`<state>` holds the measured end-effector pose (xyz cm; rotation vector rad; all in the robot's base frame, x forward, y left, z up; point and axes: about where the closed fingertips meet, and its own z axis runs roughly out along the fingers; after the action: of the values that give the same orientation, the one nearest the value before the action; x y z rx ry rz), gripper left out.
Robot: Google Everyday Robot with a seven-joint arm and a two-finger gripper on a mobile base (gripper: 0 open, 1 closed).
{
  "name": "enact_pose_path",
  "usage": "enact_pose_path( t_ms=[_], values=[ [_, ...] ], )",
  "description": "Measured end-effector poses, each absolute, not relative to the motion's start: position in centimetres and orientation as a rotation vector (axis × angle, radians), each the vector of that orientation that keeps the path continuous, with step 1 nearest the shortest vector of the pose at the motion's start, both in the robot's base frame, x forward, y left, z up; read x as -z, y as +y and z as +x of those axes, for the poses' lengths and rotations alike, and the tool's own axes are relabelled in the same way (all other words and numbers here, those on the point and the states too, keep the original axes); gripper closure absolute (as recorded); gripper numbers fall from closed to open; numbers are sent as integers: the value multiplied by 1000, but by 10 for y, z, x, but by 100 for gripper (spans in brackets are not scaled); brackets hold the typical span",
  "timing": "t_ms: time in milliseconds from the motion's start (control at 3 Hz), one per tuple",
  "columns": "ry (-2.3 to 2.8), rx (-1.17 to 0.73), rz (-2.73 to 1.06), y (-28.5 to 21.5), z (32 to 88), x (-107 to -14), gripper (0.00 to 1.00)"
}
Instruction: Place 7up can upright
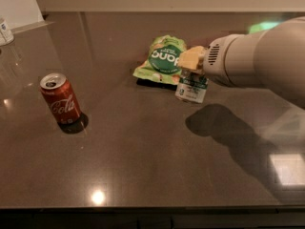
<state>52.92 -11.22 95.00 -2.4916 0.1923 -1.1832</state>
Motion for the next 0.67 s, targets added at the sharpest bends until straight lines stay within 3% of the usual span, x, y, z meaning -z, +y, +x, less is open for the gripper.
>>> enact_pose_path(
  t_ms=[667],
  values=[
    [73, 1304, -2276, -77, 538, -954, 100]
  ],
)
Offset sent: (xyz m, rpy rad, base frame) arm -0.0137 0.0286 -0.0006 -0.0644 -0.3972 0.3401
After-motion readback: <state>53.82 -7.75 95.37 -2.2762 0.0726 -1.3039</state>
